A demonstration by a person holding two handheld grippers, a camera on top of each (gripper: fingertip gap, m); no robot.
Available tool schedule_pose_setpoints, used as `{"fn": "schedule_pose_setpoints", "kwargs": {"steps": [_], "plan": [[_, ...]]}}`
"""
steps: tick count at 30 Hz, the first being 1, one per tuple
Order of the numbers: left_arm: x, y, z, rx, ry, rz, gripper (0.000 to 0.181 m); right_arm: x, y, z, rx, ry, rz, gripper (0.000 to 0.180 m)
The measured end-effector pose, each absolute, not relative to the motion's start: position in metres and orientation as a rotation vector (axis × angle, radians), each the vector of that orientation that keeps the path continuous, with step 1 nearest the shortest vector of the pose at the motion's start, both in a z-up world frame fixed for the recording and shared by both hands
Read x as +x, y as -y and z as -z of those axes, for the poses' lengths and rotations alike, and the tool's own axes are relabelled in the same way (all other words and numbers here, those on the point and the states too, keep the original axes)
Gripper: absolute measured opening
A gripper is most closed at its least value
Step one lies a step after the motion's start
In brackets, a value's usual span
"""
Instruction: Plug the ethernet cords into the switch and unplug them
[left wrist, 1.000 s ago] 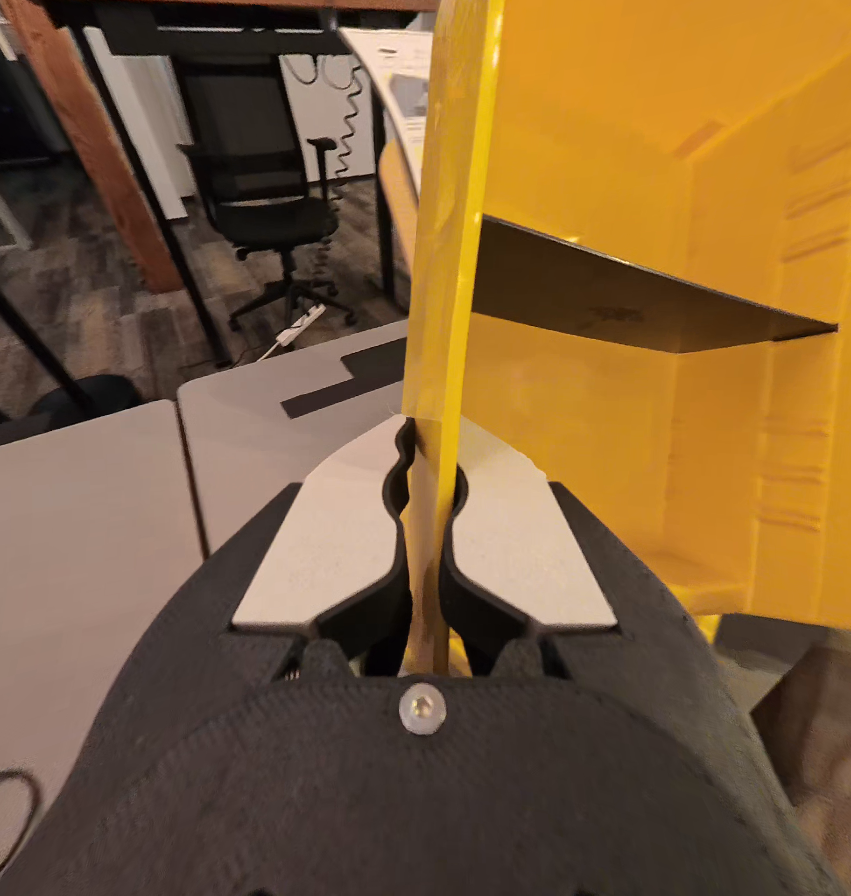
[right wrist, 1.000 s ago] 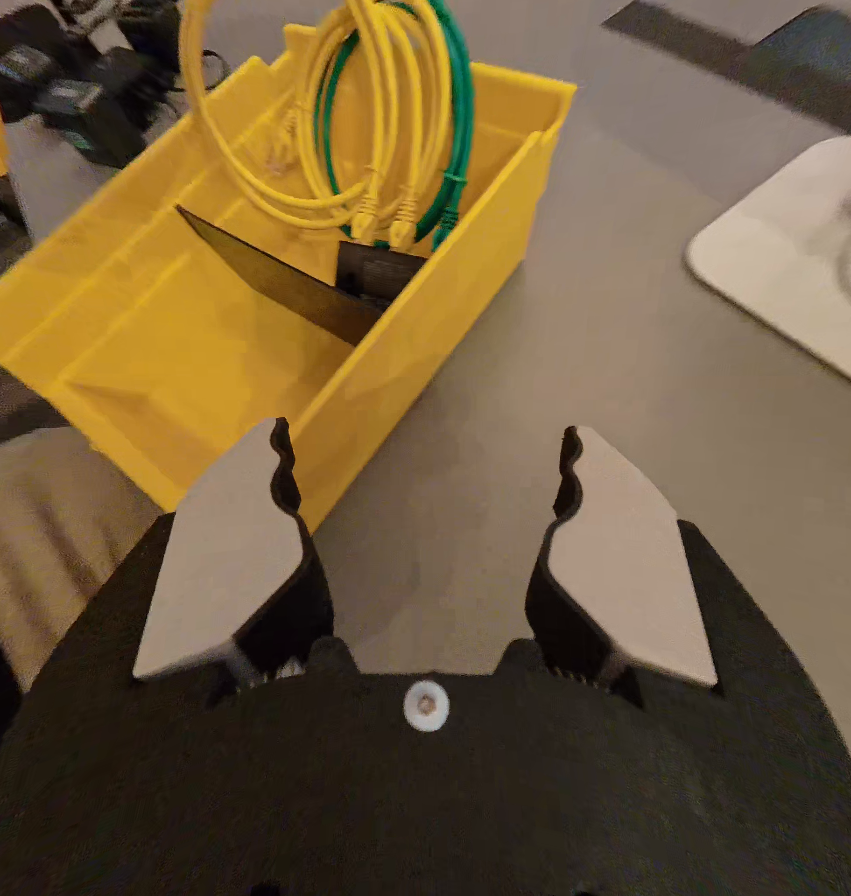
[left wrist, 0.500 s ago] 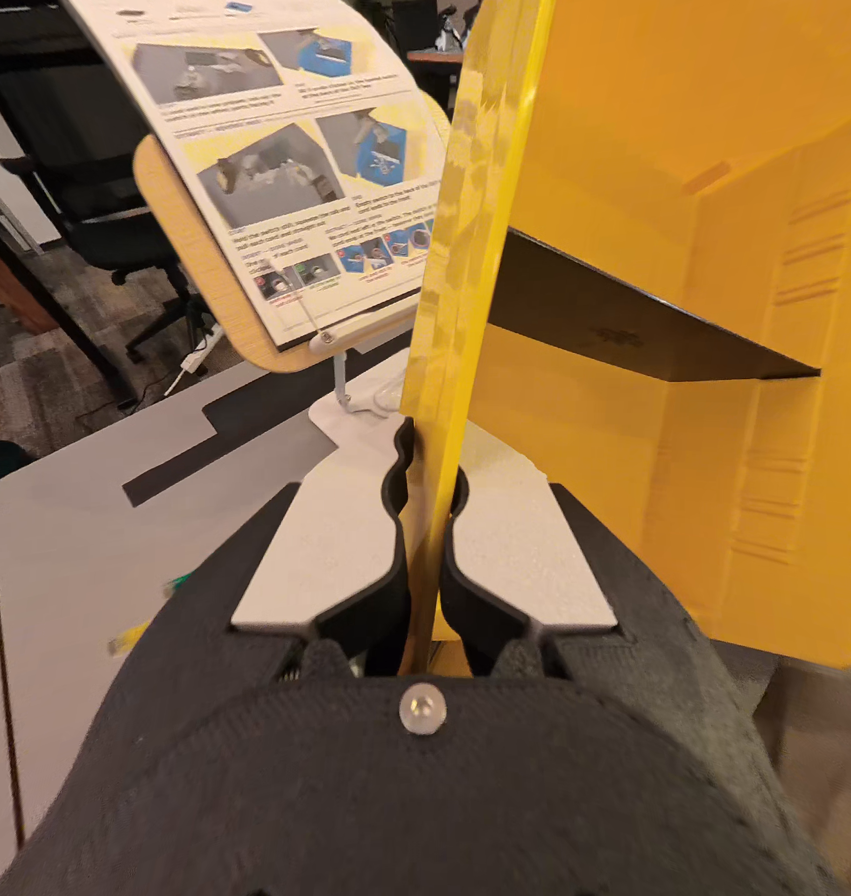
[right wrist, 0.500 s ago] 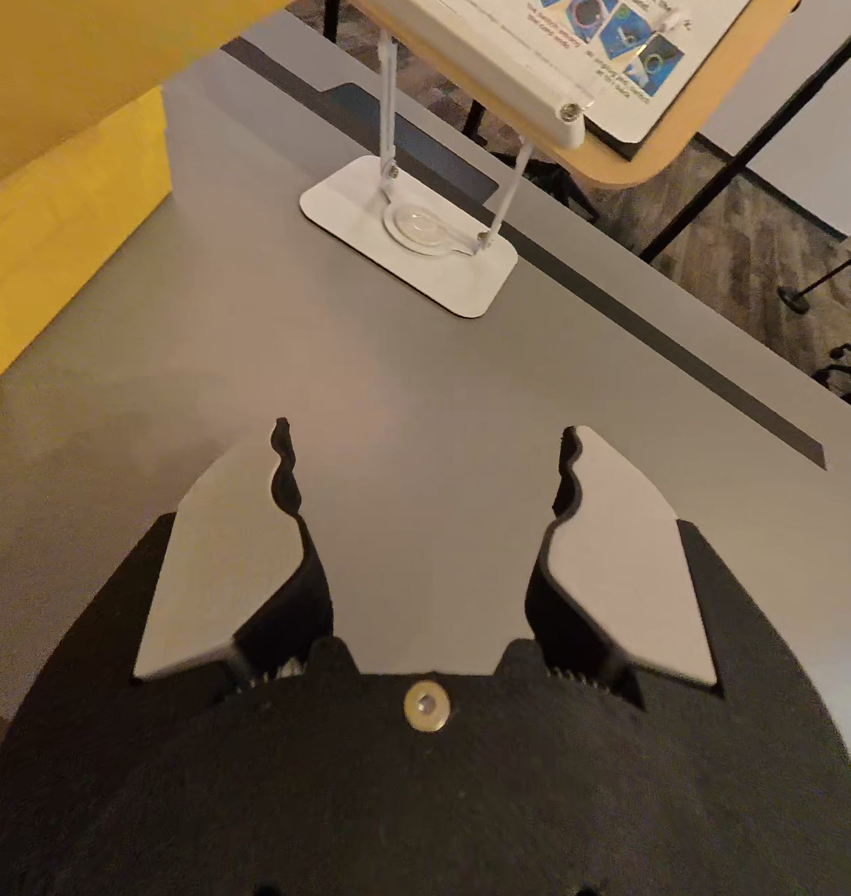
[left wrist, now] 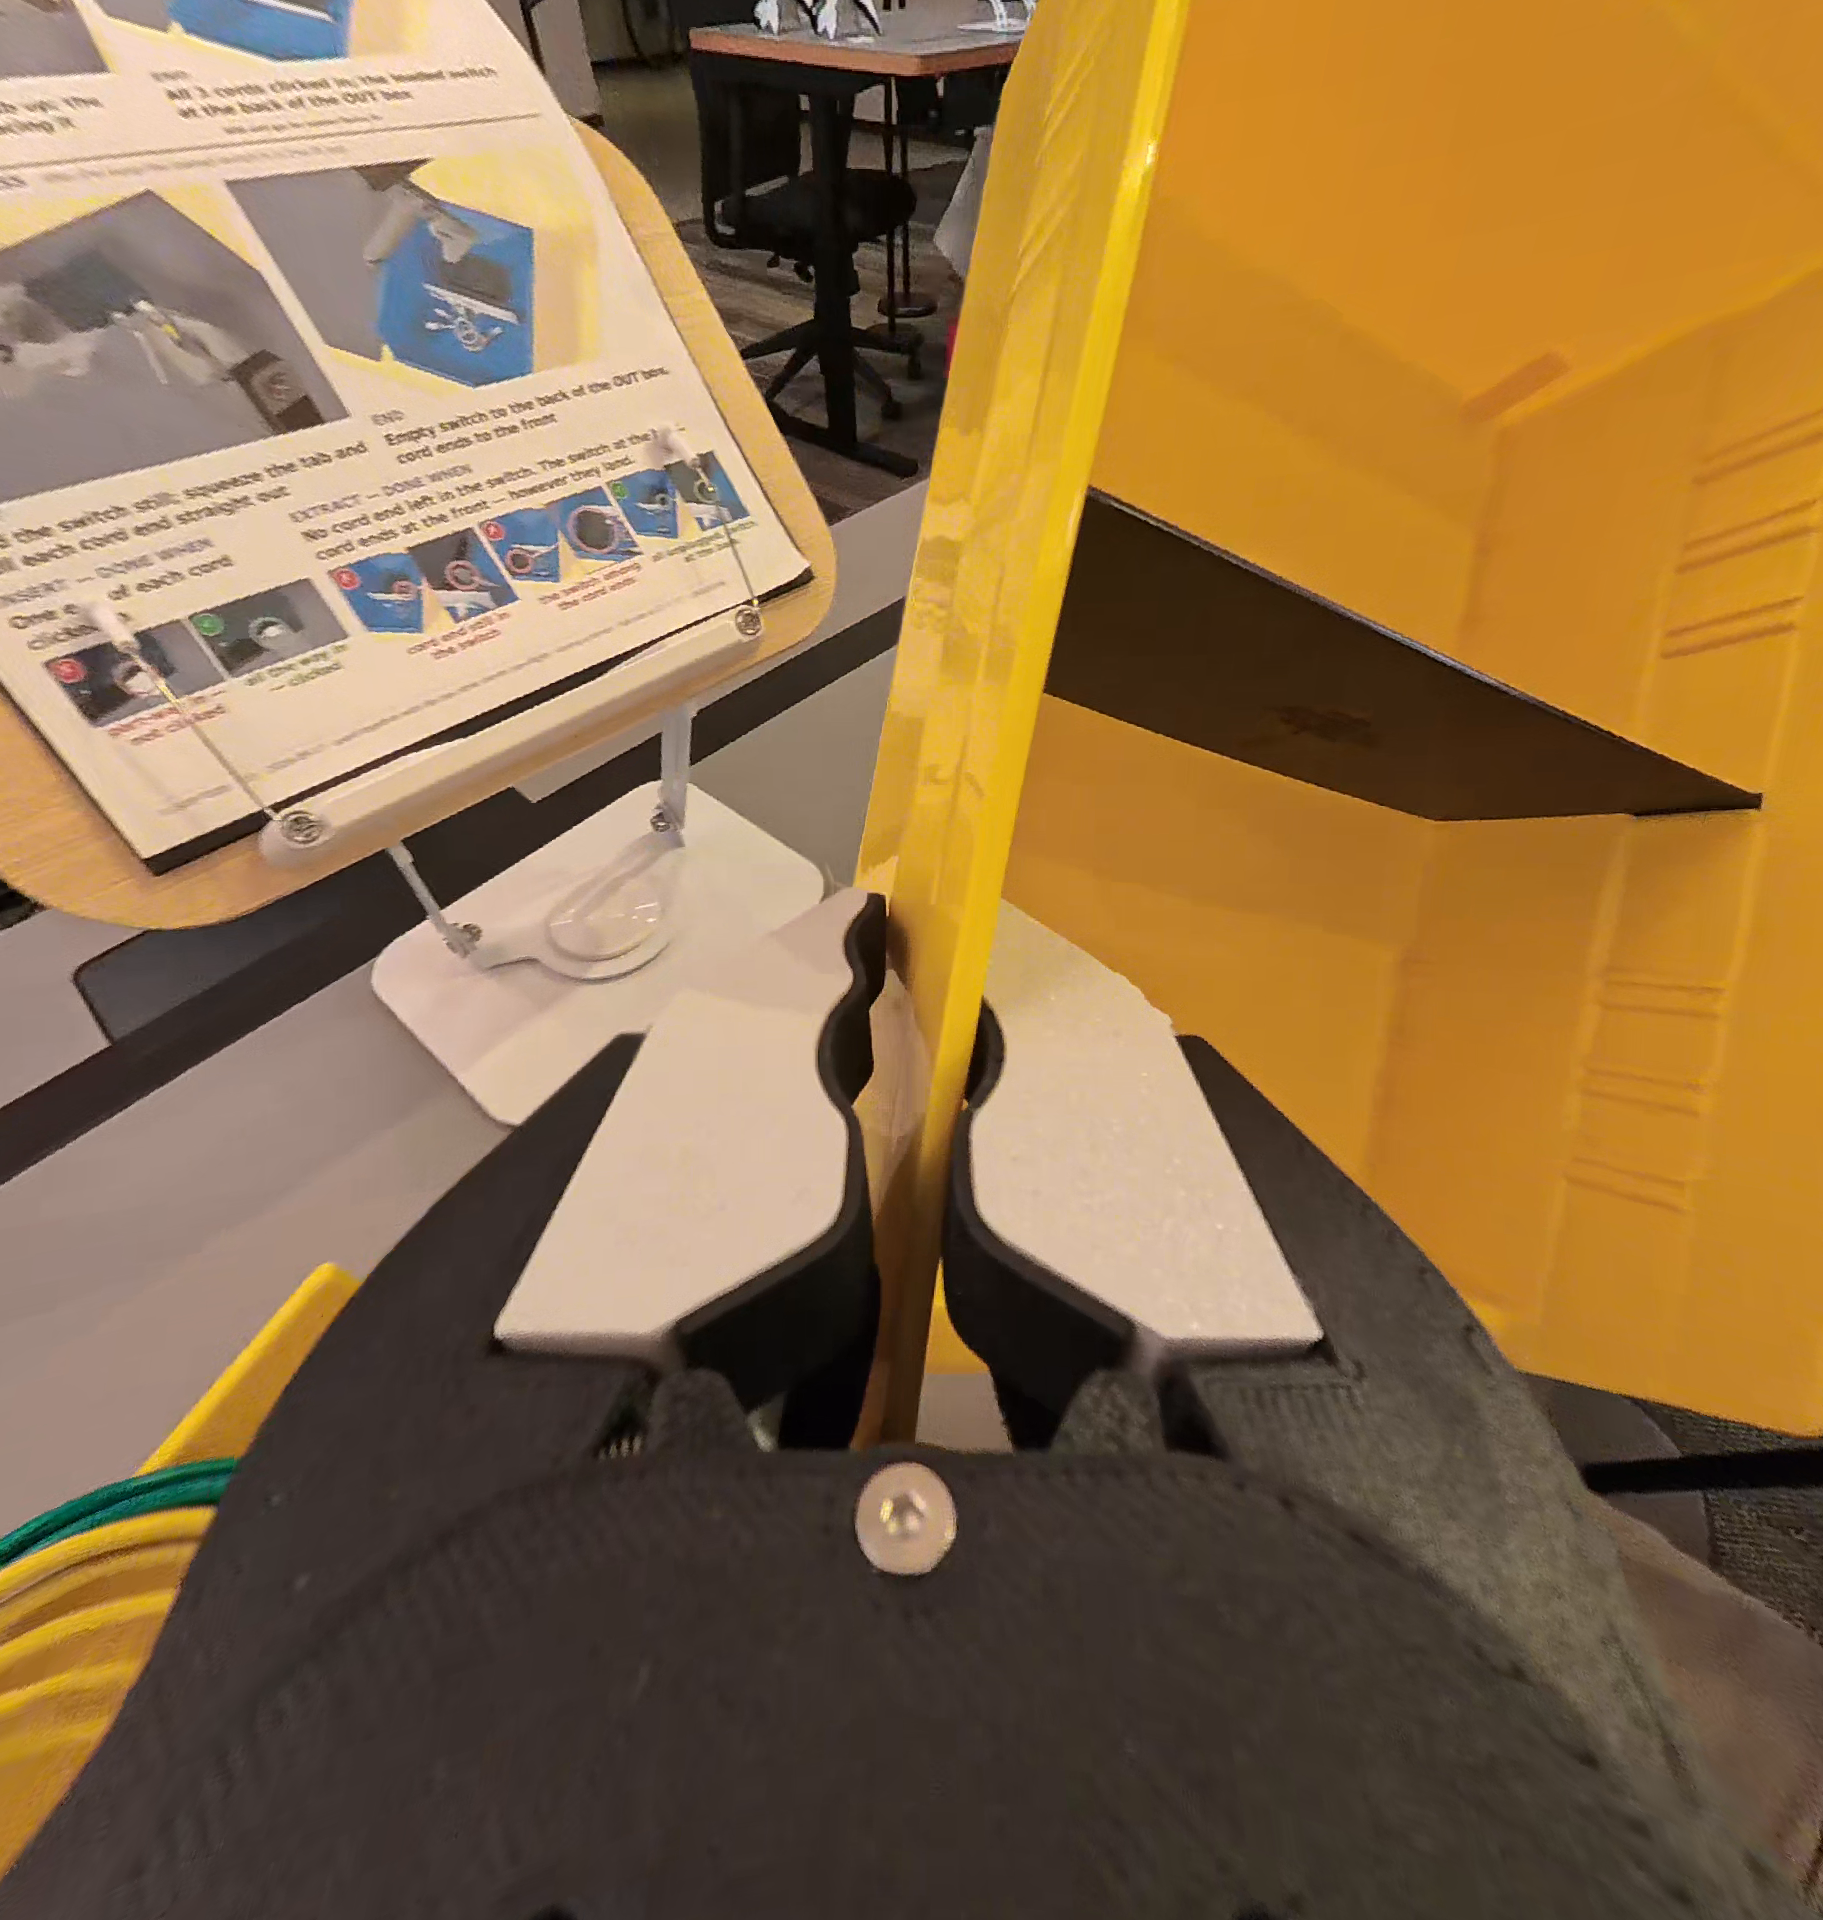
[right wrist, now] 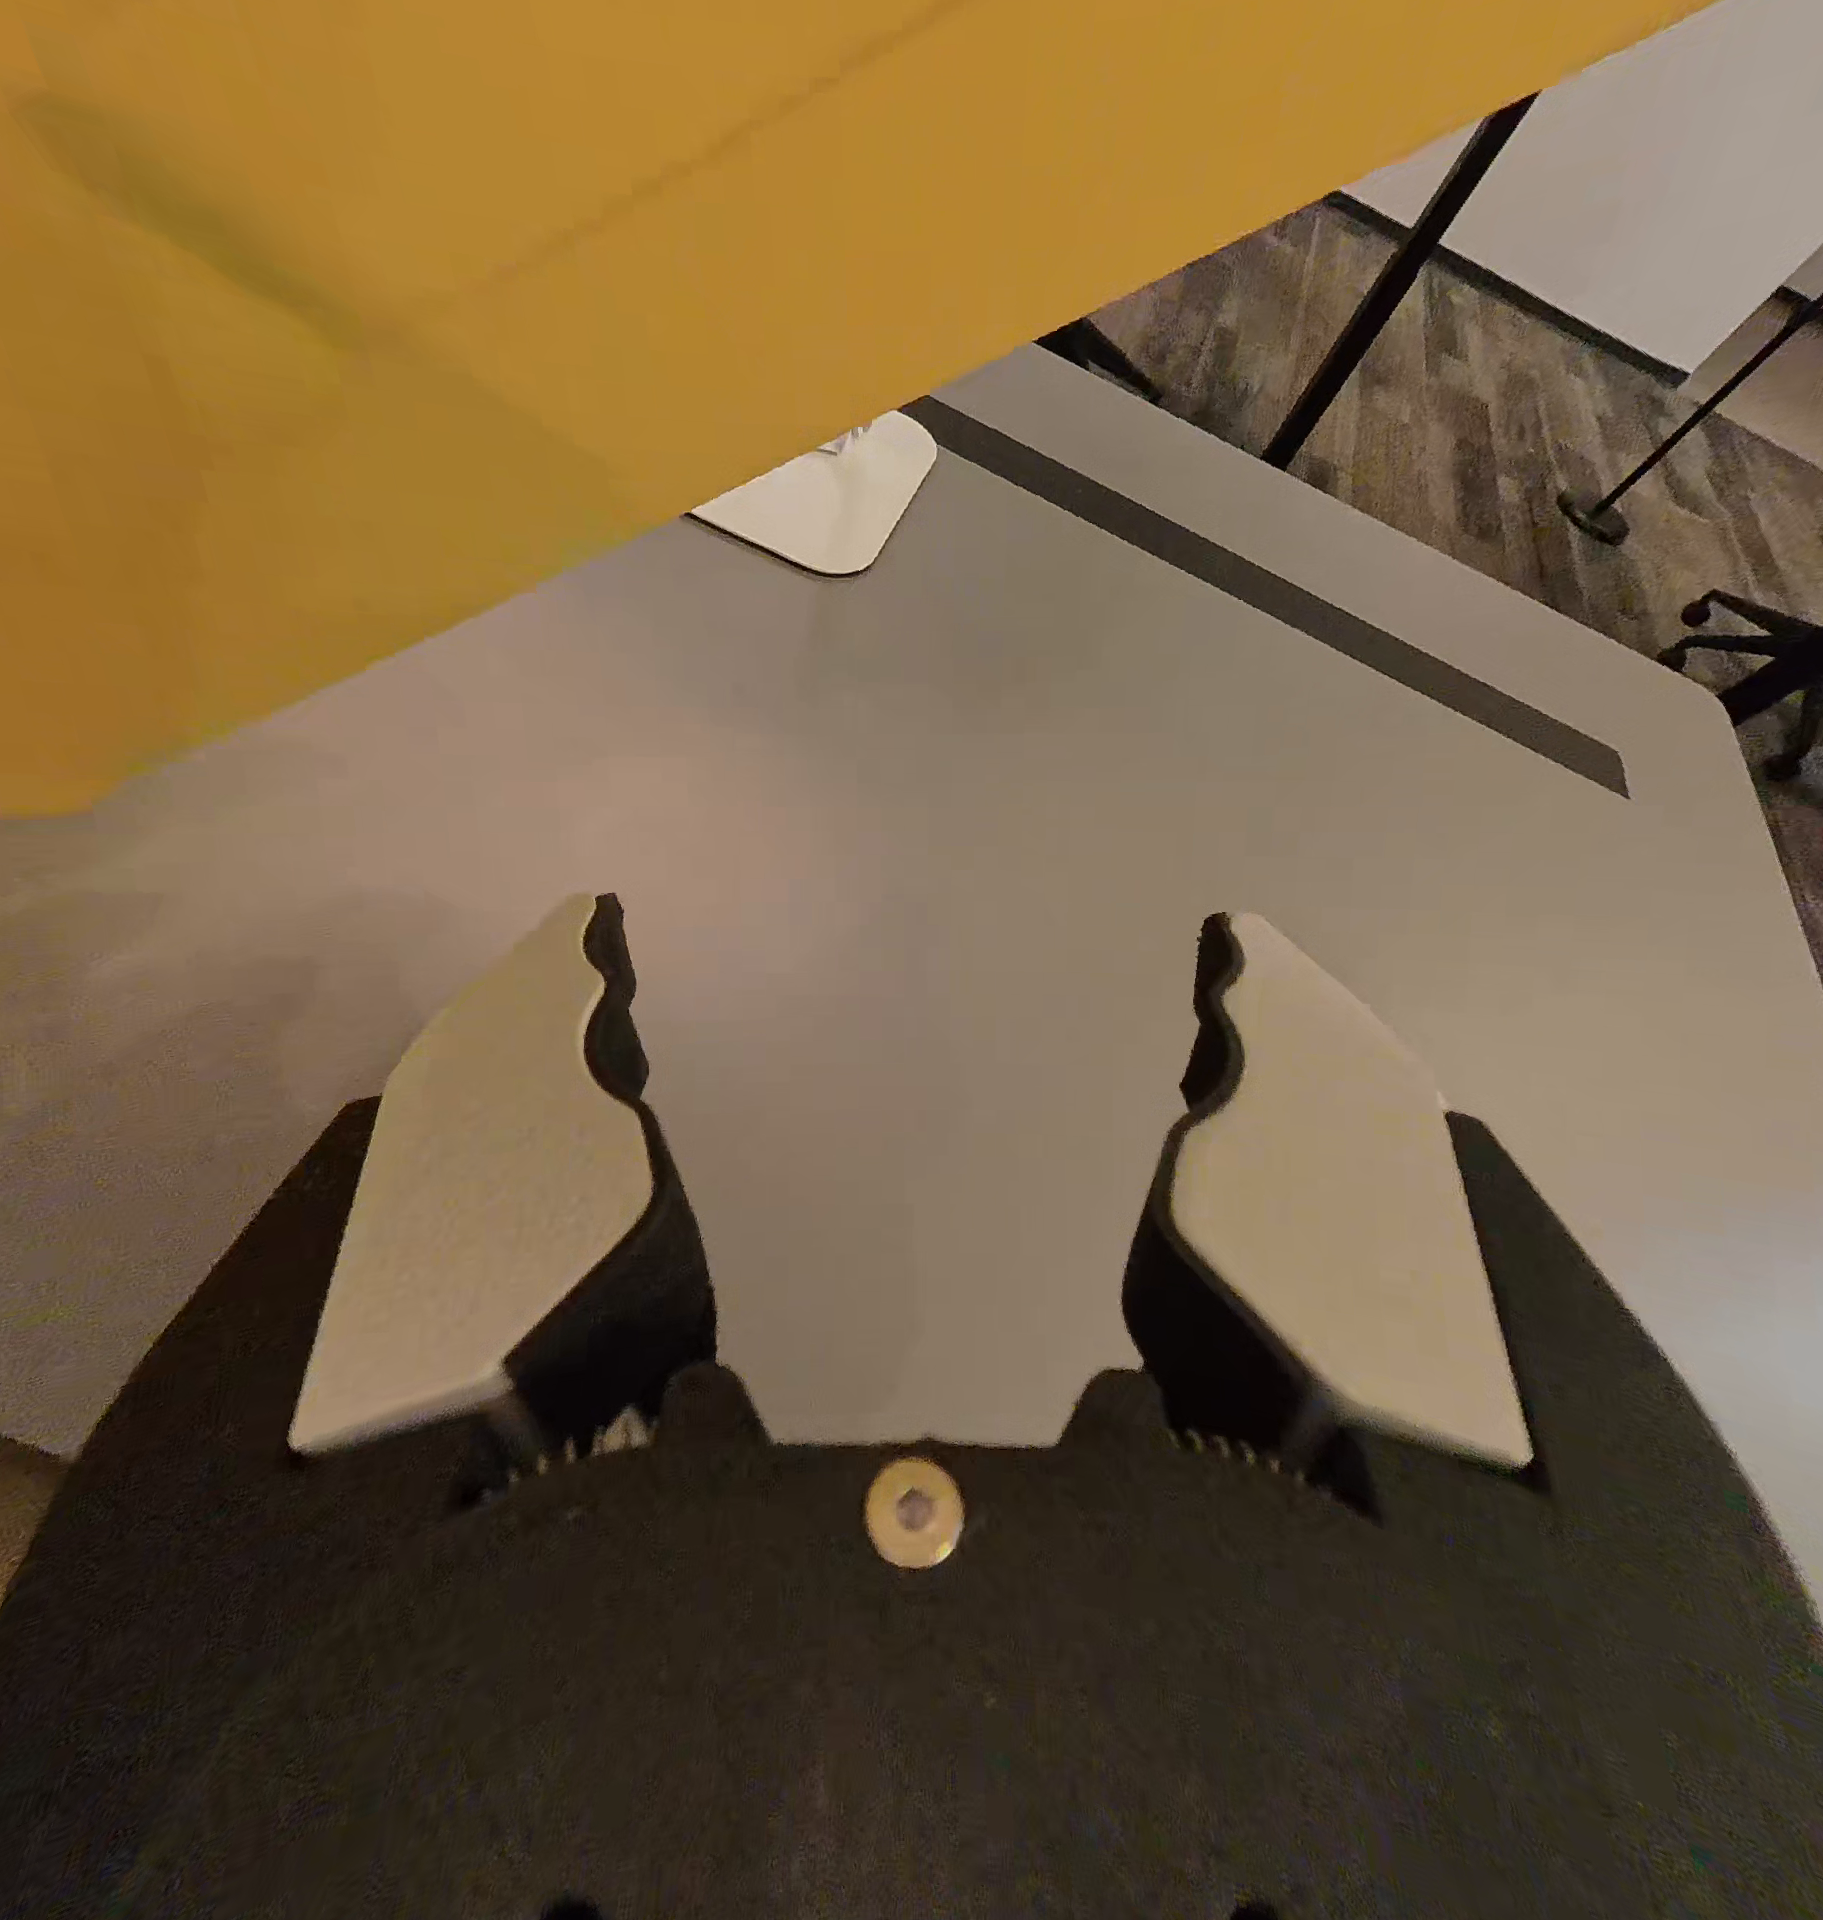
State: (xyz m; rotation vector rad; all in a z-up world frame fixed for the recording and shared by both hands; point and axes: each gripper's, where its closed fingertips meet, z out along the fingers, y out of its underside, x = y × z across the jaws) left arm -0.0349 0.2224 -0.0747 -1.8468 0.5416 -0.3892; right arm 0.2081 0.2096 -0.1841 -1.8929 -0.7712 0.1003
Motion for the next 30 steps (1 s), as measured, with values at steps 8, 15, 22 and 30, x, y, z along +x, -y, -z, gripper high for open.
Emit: {"fn": "schedule_pose_setpoints", "kwargs": {"steps": [8,15,22,30], "plan": [[-0.013,-0.234,0.094,-1.882,-0.496,0.407,0.009,0.230,-0.202,0.182,-1.904,0.698,-0.154,0.102],[0.020,-0.247,0.150,-2.014,-0.544,0.421,0.010,0.227,-0.161,0.164,-1.800,0.610,-0.529,0.088],[0.063,-0.249,0.224,-2.197,-0.520,0.494,0.010,0.221,-0.162,0.213,-1.968,0.566,-0.579,0.085],[0.118,-0.221,0.278,-2.355,-0.464,0.800,0.030,0.276,-0.199,0.243,-2.145,0.537,-0.516,0.064]]}}
